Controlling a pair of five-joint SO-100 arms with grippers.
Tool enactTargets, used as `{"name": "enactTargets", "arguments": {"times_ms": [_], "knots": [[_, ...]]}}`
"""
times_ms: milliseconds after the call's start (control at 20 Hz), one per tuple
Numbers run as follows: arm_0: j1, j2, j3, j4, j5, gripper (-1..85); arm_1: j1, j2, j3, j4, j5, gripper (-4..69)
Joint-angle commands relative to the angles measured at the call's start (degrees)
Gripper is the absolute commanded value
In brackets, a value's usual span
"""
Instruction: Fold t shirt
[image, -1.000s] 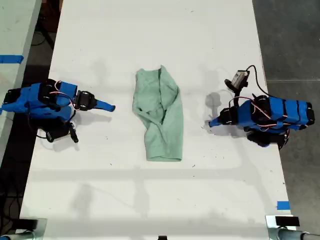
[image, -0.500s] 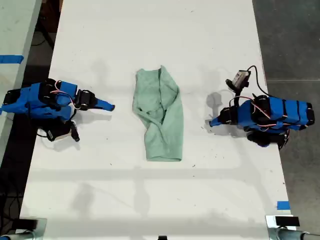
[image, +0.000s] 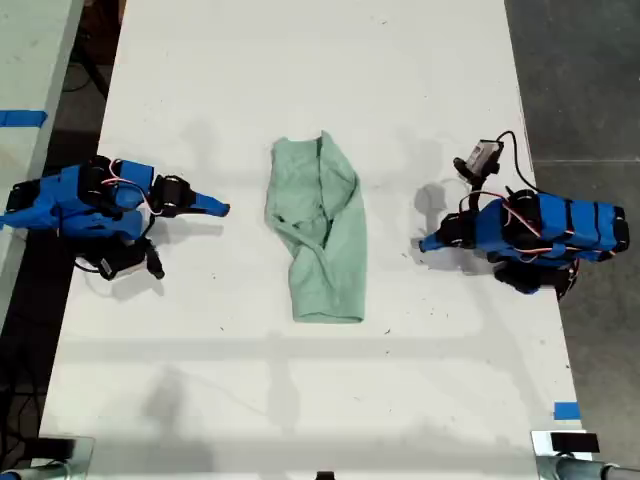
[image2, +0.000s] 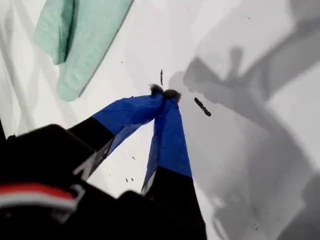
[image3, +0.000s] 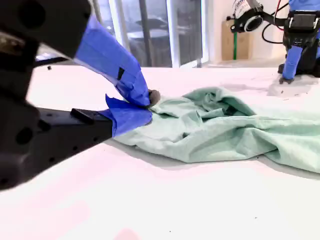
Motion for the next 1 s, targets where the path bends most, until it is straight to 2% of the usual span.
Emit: {"name": "enactTargets", "arguments": {"times_ms": [0,550,700,950], "knots": [[1.32,0.44,0.35,0.26,-0.97,0.1,1.32,0.79,3.34,0.79,0.7,-0.7],[1.23,0.44,0.35,-0.97,0.35,0.1,2.29,0.79,3.16,0.35,-1.14,1.2],[3.78,0.44,0.26,-0.62,0.35,0.1,-1.05,0.79,3.08,0.79,2.2,-0.2],[3.16,0.44,-0.09,4.22,-7.12,0.1,-0.79,0.79,2.72,2.64,7.47,-1.5]]}}
